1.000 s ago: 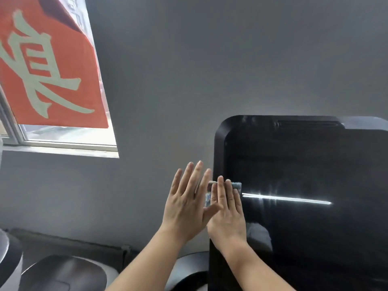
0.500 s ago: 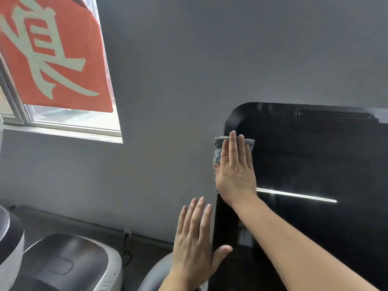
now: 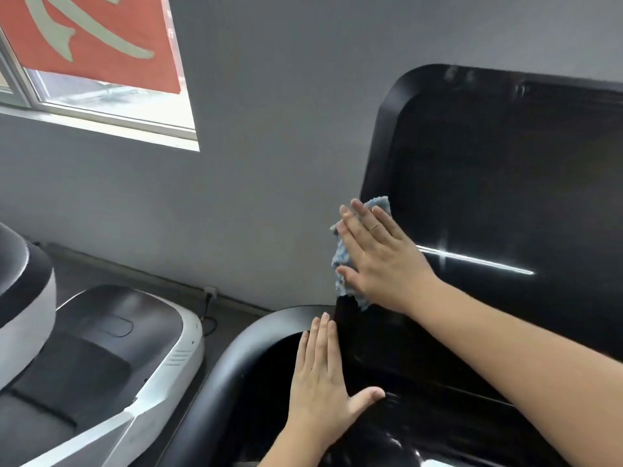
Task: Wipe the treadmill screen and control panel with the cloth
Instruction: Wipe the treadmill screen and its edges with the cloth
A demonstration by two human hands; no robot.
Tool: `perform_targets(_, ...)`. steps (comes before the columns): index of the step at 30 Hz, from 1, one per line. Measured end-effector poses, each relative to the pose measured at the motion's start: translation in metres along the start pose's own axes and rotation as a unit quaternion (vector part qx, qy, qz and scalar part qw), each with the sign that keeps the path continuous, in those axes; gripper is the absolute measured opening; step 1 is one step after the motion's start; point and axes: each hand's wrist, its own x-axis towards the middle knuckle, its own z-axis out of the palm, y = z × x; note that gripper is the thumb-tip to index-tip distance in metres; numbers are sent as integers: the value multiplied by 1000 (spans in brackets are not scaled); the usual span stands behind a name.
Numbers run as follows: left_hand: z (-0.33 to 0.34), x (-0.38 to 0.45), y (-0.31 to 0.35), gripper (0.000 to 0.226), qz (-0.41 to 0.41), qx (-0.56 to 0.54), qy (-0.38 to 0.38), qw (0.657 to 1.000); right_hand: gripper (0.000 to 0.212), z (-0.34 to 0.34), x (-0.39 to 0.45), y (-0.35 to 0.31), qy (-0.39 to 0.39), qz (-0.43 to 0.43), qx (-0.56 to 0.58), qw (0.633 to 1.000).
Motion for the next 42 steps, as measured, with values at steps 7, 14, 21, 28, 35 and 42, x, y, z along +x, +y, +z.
perform_targets(7,13,7,3,110,14,2,114,993,75,-12,22,13,11,113,45,993)
perform_targets(14,13,29,11,105,87,27,213,973,70,-6,8,26,31,-60,23,997)
perform_targets(21,-19,74,29,114,101,73,197,972,80,-59,110,143,-26,106,-18,994)
perform_targets(28,-54,145,39,105,127,55,217,966,85,-48,97,115,4,109,49,993)
perform_targets(35,-100,227,55,101,122,93,210,966,83,-75,118,170,-34,183,44,981)
perform_targets(42,-92,249,60,102,84,65,219,970,87,-70,116,163,3,251,65,966)
